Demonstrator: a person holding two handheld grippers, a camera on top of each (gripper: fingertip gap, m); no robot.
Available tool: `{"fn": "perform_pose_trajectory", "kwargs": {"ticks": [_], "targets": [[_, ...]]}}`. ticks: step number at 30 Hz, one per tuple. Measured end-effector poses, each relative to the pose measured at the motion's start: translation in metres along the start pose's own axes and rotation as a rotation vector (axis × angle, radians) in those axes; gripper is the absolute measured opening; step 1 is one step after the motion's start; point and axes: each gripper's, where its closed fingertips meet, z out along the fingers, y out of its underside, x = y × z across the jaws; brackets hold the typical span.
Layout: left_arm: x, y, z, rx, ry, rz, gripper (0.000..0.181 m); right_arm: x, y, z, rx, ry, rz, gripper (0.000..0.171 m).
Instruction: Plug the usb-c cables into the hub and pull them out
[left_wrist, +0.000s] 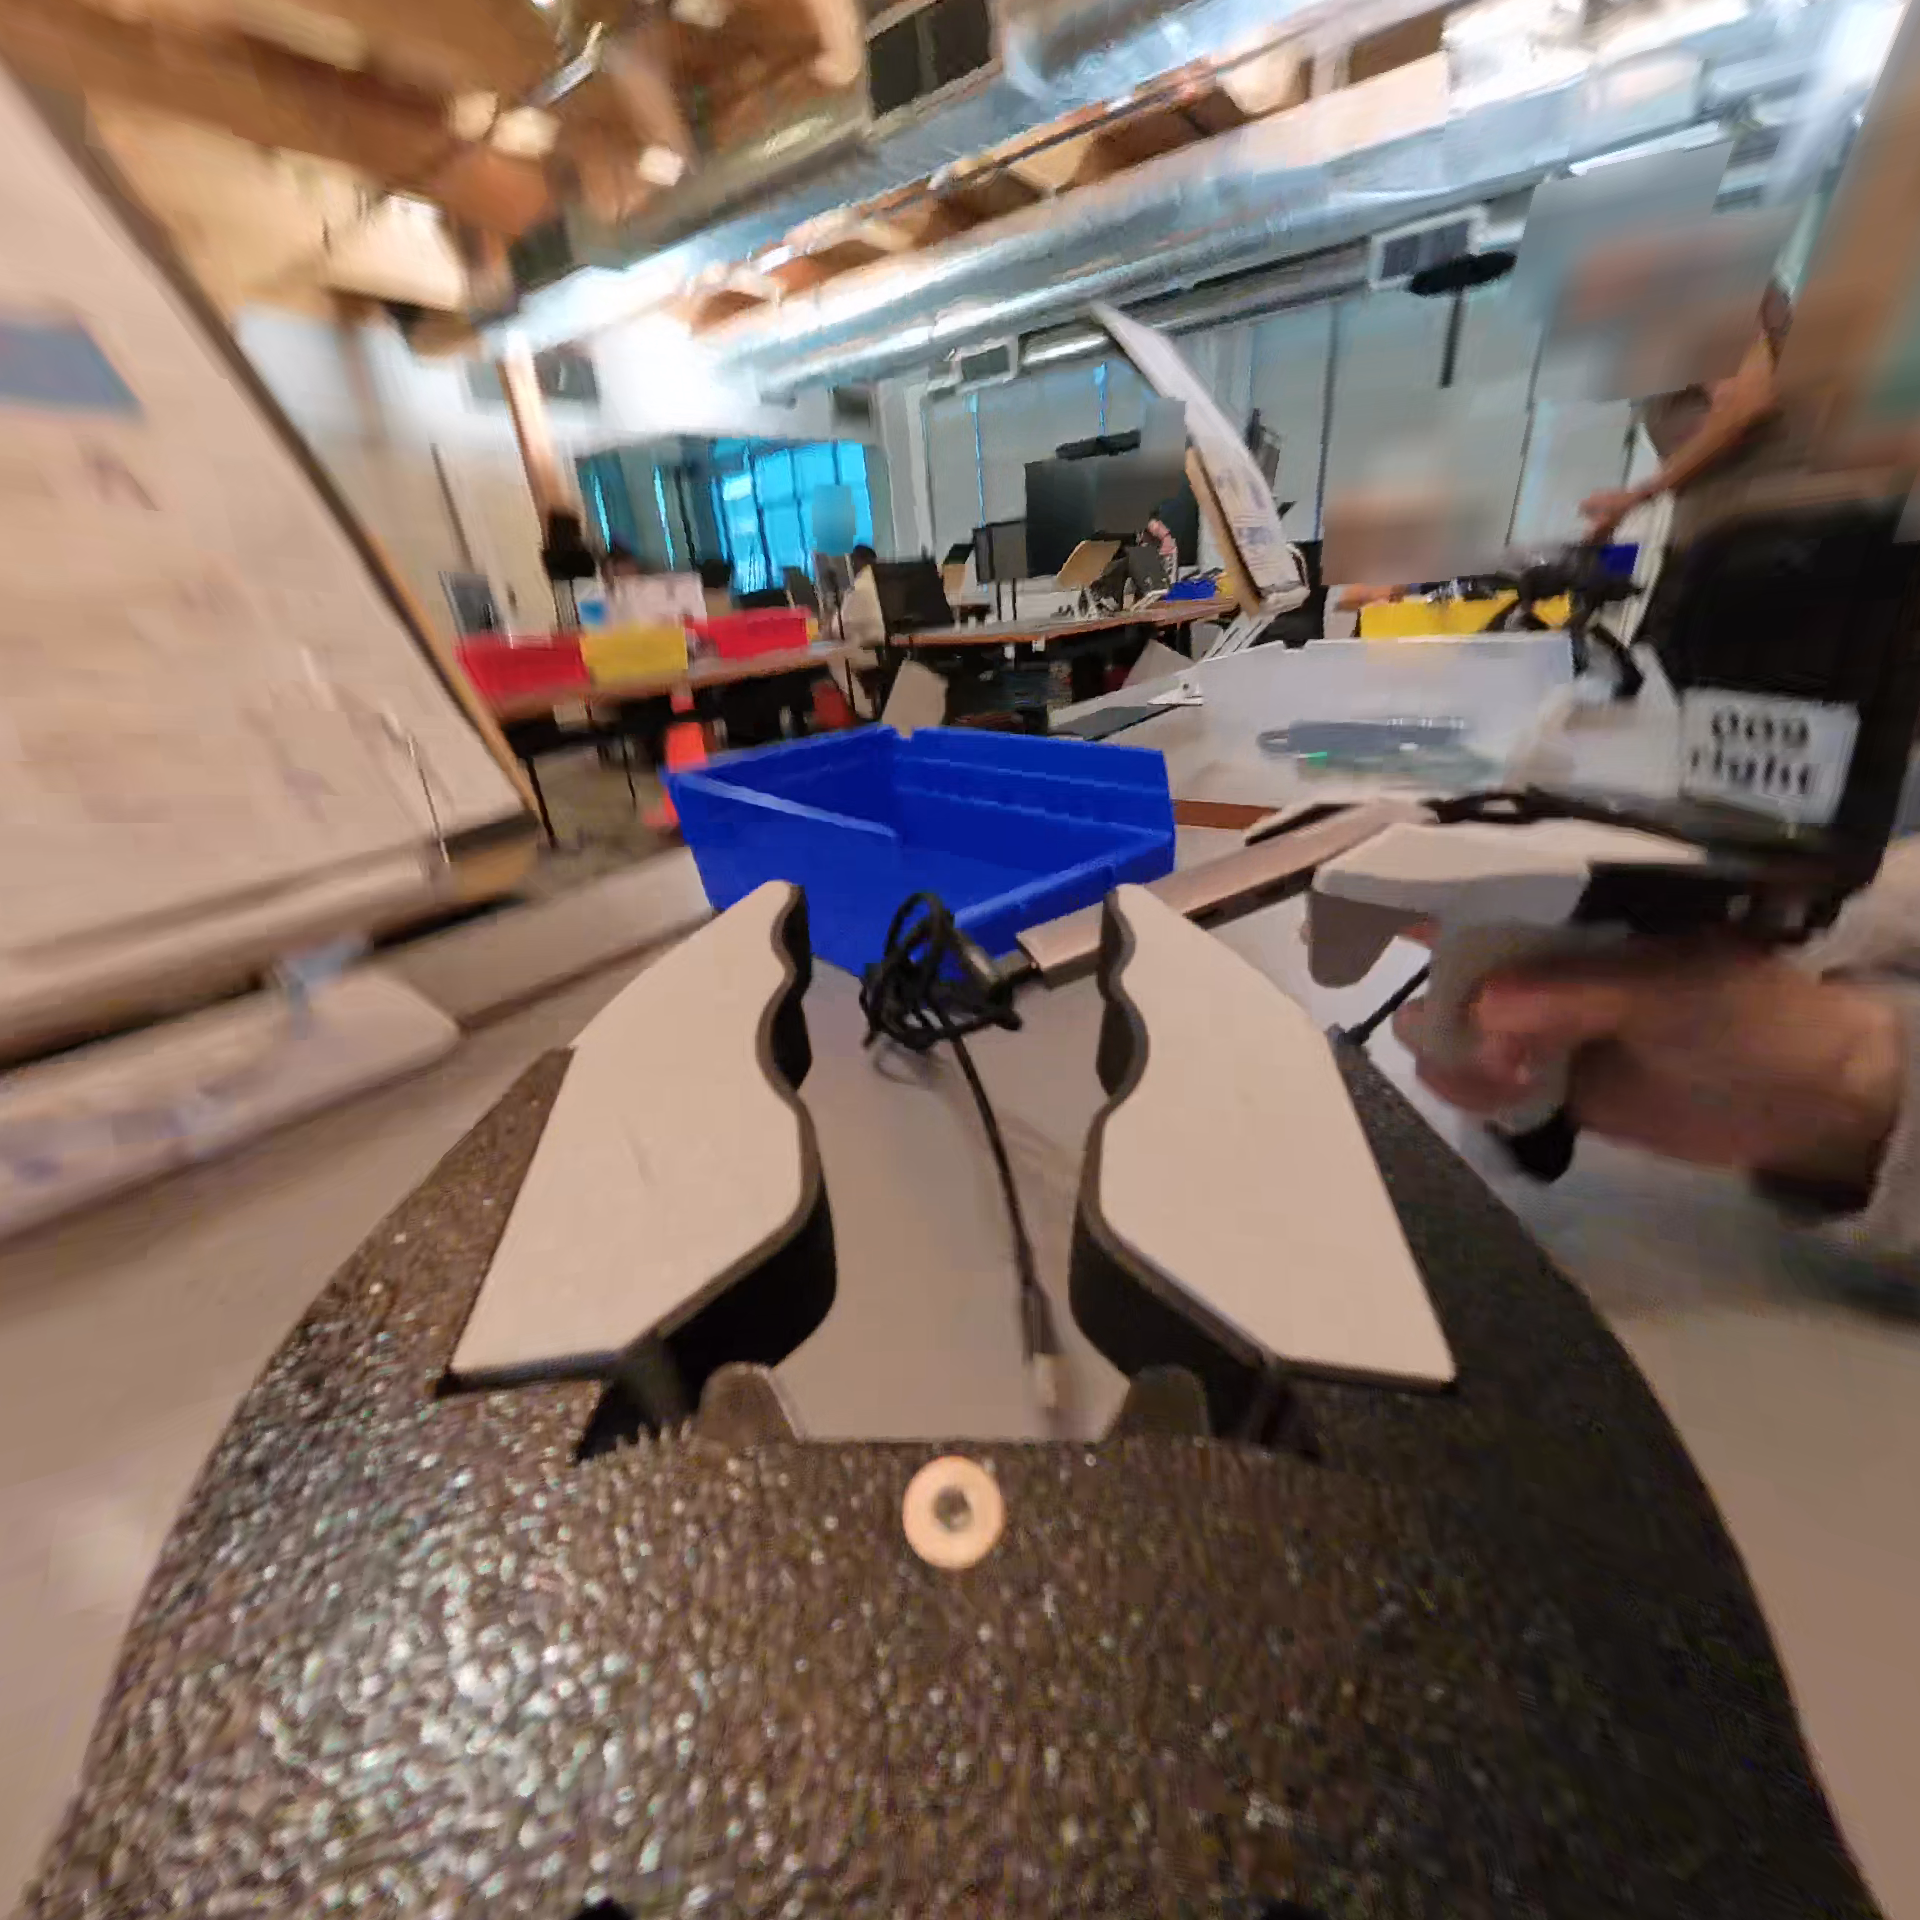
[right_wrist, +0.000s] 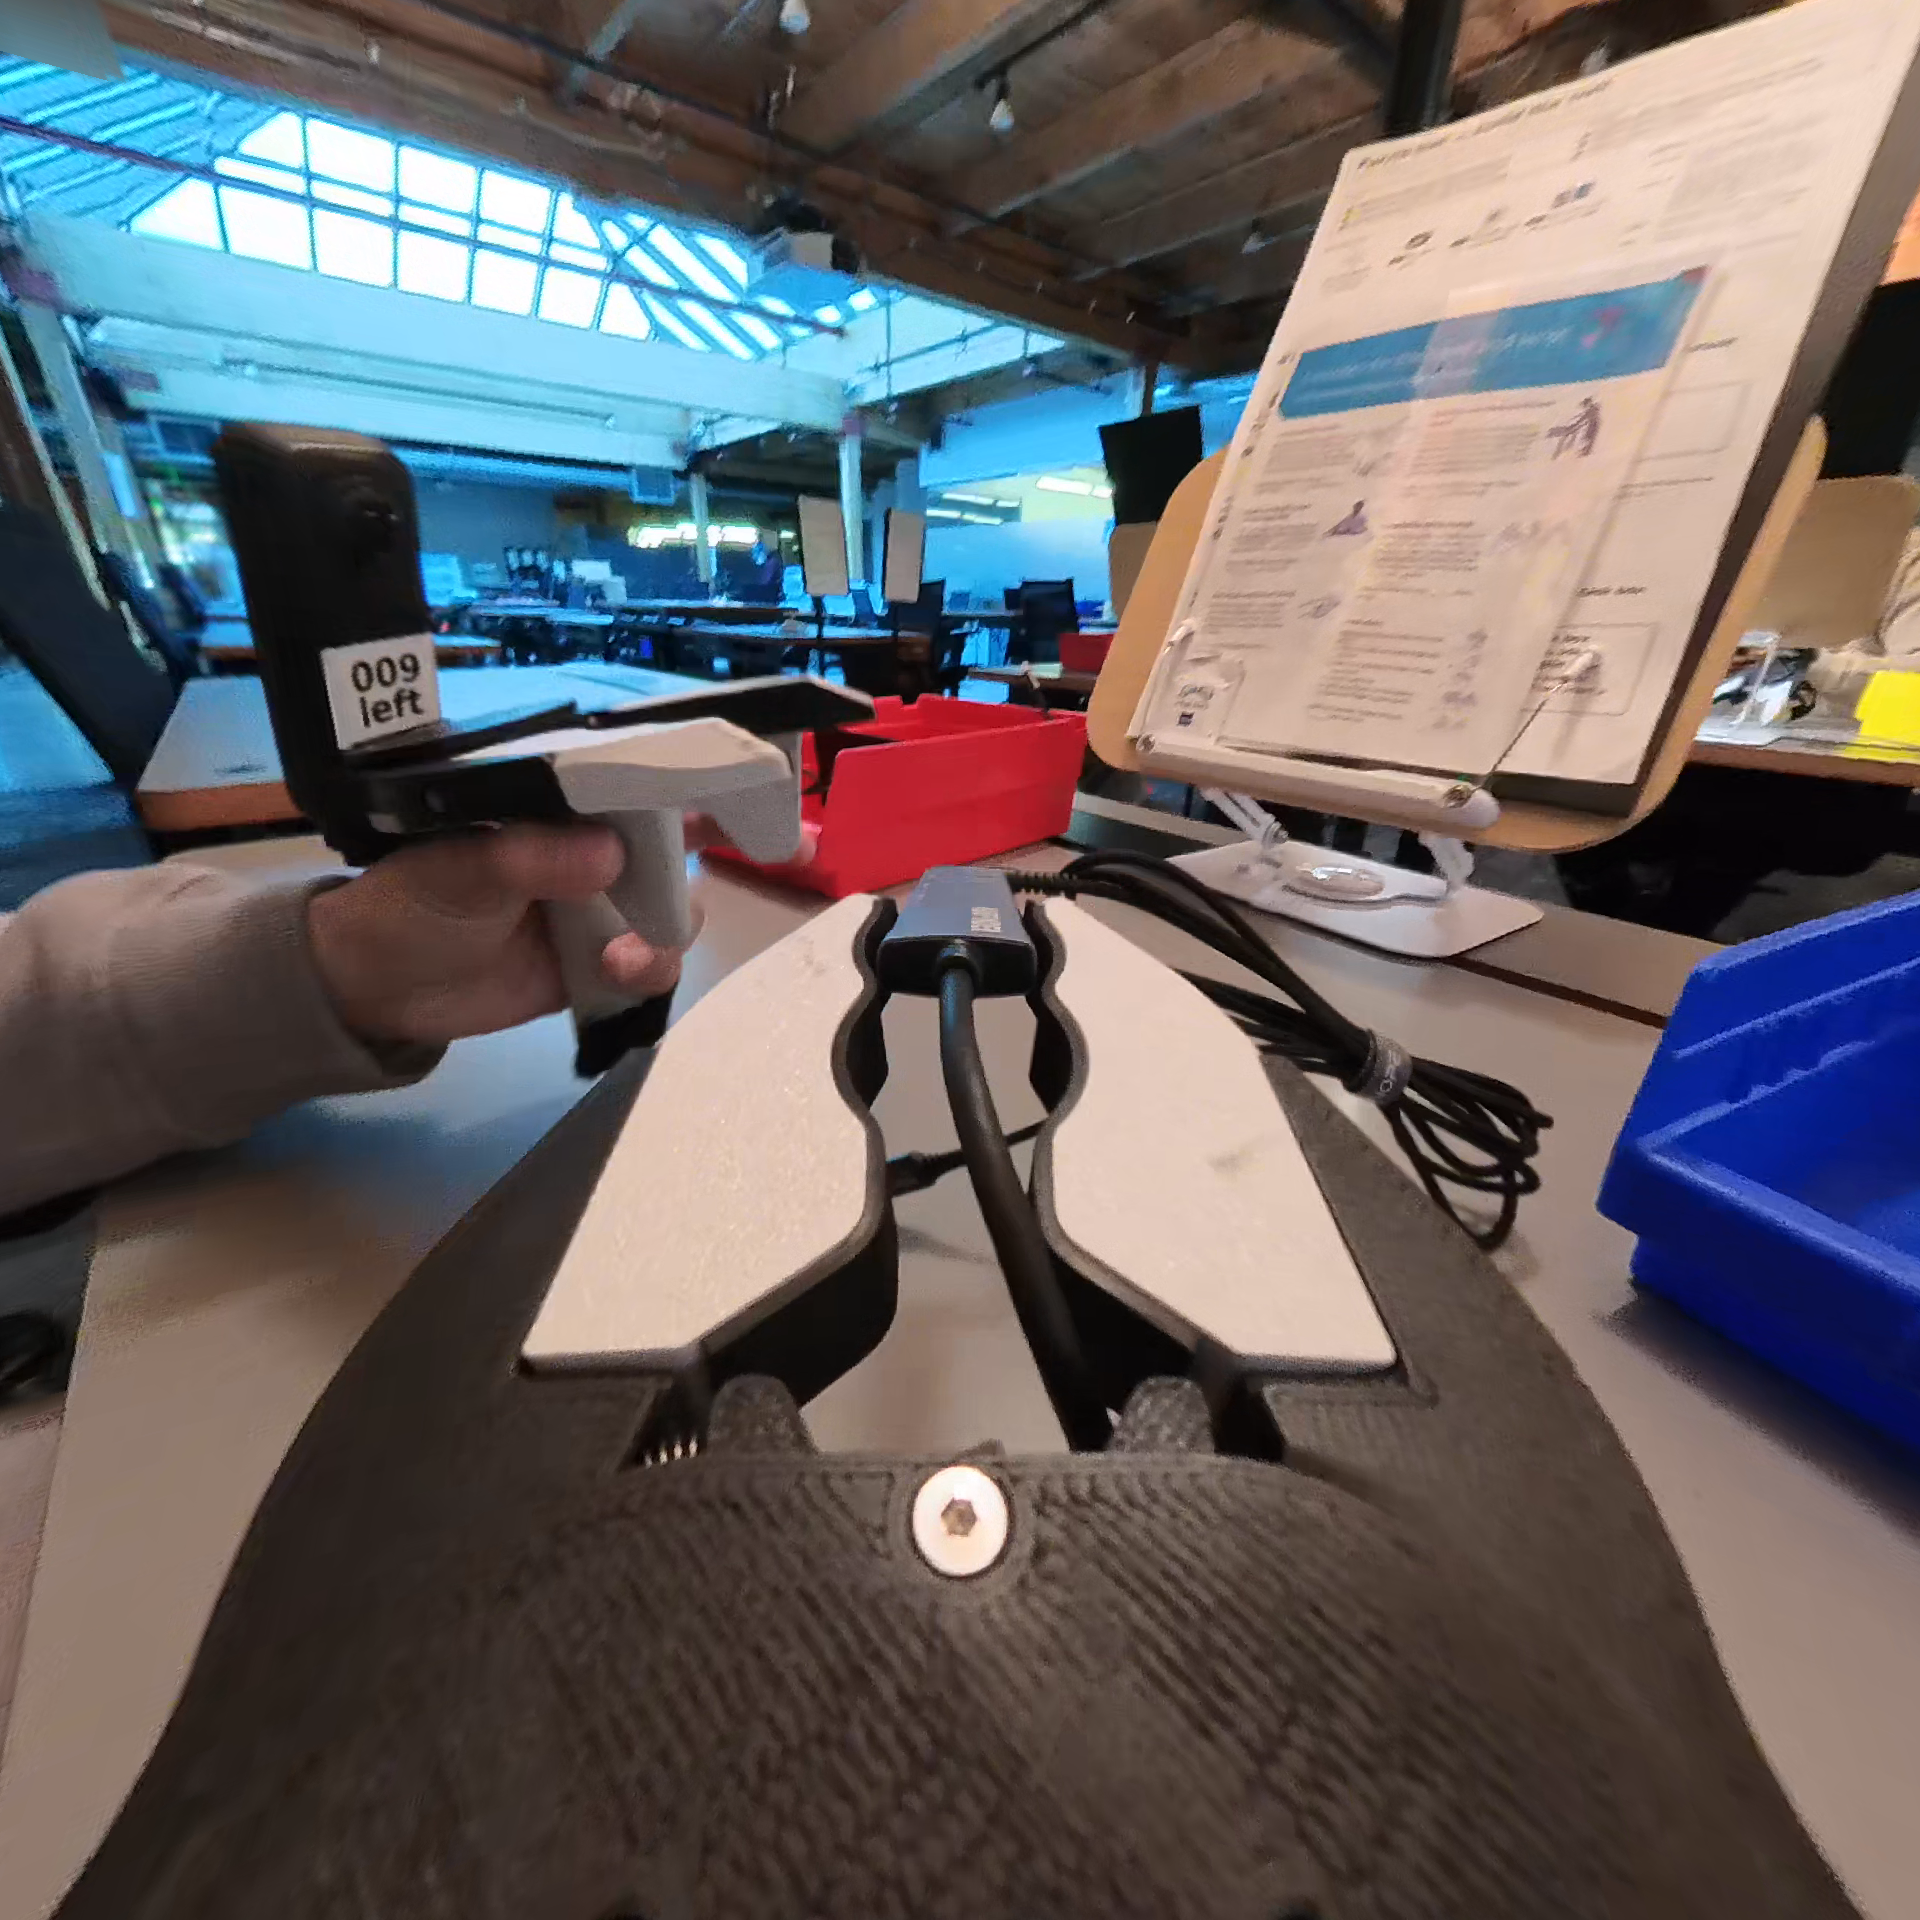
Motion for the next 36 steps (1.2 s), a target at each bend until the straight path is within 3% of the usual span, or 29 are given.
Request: {"fn": "perform_pose_trajectory", "kwargs": {"ticks": [2,6,9,10,12,19,33,36], "targets": [[0.001,0.015,0.006,-0.1,-0.017,-0.212,0.058,0.001,-0.003,0.0,0.026,0.024,0.0,0.024],[0.051,0.023,0.016,-0.179,0.218,-0.749,0.061,-0.006,-0.003,0.003,0.046,0.049,-0.101,0.024],[0.068,0.022,0.021,-0.158,0.357,-1.033,0.061,-0.028,0.005,0.011,0.033,-0.018,-0.169,0.024],[0.066,0.022,0.021,-0.144,0.377,-1.114,0.053,-0.034,0.007,0.014,0.028,-0.033,-0.187,0.024],[0.057,0.026,0.019,-0.136,0.375,-1.225,0.019,-0.037,0.009,0.017,0.024,-0.017,-0.201,0.024],[0.042,0.035,0.014,-0.204,0.344,-1.315,0.009,-0.036,0.03,0.025,-0.131,0.051,-0.348,0.028],[0.041,0.033,0.015,-0.174,0.338,-1.39,0.009,-0.036,0.034,0.03,-0.141,0.109,-0.206,0.025],[0.04,0.033,0.016,-0.16,0.33,-1.33,0.011,-0.035,0.033,0.03,-0.138,0.109,-0.186,0.025]]}}
